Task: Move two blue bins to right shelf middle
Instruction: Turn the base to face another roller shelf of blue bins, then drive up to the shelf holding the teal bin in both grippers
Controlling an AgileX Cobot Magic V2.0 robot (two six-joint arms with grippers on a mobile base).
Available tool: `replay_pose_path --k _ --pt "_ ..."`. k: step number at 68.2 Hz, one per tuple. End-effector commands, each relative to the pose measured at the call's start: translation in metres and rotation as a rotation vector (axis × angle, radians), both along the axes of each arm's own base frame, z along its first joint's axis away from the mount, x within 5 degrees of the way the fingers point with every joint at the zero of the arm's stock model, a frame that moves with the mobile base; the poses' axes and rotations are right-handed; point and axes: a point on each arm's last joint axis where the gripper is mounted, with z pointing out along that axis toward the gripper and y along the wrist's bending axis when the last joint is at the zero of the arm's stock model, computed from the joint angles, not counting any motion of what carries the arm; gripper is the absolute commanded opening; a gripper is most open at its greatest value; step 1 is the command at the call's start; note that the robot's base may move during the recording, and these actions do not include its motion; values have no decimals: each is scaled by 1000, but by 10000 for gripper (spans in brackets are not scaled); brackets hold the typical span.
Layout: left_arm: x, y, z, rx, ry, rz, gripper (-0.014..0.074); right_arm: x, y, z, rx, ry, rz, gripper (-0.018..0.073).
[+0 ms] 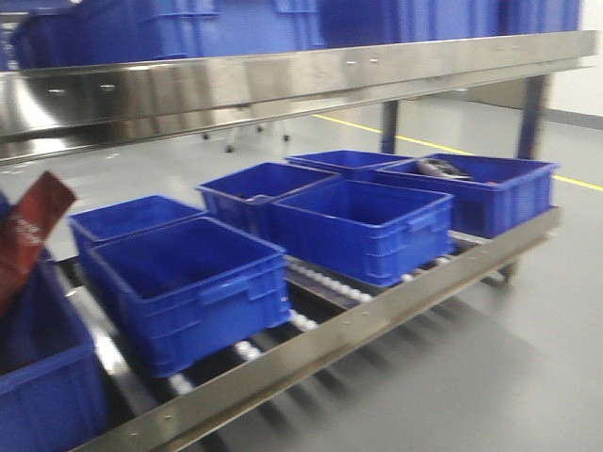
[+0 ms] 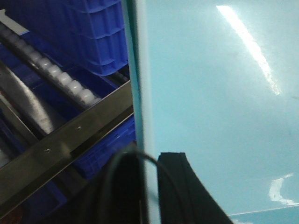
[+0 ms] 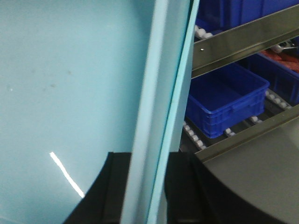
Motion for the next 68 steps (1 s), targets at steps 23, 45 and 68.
replay_pose_path --k 23,45,68 --pt "-7 0 18 -56 -96 -24 -111 -4 -3 22 36 -141 -6 -154" --pt "-7 0 18 -56 -96 -24 -111 -4 -3 22 36 -141 -6 -154" --pt "-7 0 18 -56 -96 -24 -111 -4 -3 22 36 -141 -6 -154"
